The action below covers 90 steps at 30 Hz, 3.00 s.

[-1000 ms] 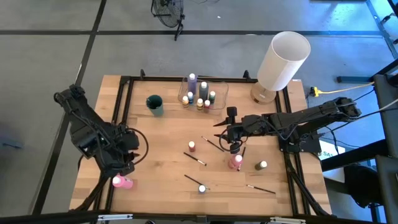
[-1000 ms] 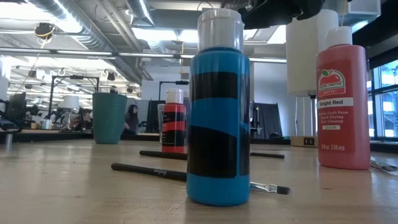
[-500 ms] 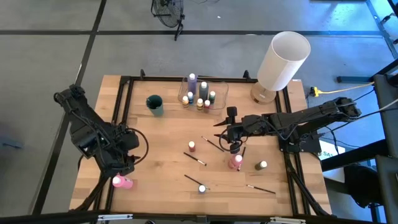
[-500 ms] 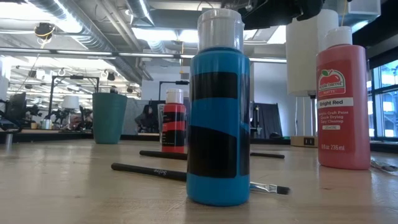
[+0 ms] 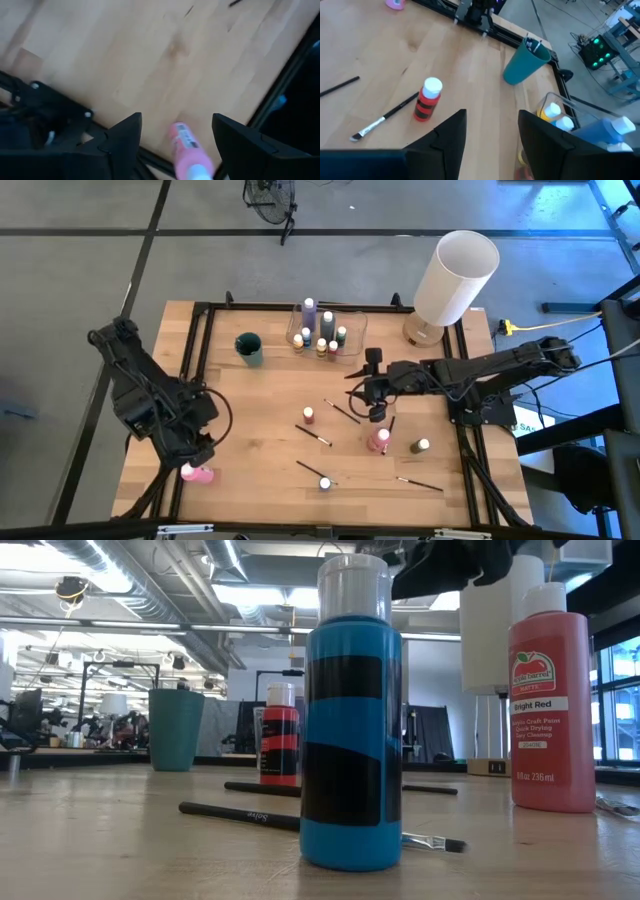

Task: Pick & Place Paint Supplies
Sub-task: Put the pink paint bottle into the transparent bin

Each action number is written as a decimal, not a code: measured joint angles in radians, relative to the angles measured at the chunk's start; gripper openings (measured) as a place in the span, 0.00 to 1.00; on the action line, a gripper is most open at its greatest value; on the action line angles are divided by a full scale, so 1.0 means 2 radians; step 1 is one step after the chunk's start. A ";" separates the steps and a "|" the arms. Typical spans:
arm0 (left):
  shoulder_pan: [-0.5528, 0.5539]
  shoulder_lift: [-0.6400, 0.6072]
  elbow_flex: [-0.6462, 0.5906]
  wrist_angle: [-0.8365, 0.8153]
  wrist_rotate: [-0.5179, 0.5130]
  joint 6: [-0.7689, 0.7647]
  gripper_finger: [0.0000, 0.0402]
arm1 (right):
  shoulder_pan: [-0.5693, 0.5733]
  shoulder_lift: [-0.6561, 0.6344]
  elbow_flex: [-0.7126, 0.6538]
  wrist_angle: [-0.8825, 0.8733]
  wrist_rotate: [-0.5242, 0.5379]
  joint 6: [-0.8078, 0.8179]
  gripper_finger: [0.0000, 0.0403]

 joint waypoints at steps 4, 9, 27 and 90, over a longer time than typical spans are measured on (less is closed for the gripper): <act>-0.010 0.010 -0.011 -0.008 0.002 0.022 0.60 | -0.011 0.004 0.000 -0.001 0.000 0.000 0.45; -0.011 0.018 -0.023 -0.008 0.029 0.019 0.60 | -0.022 0.020 0.000 0.005 0.000 0.000 0.45; -0.032 0.041 -0.029 0.059 0.154 -0.227 0.60 | -0.059 0.047 0.000 0.078 -0.005 -0.013 0.45; -0.059 0.120 -0.029 0.008 0.172 -0.279 0.61 | -0.080 0.047 0.000 0.129 -0.096 -0.049 0.45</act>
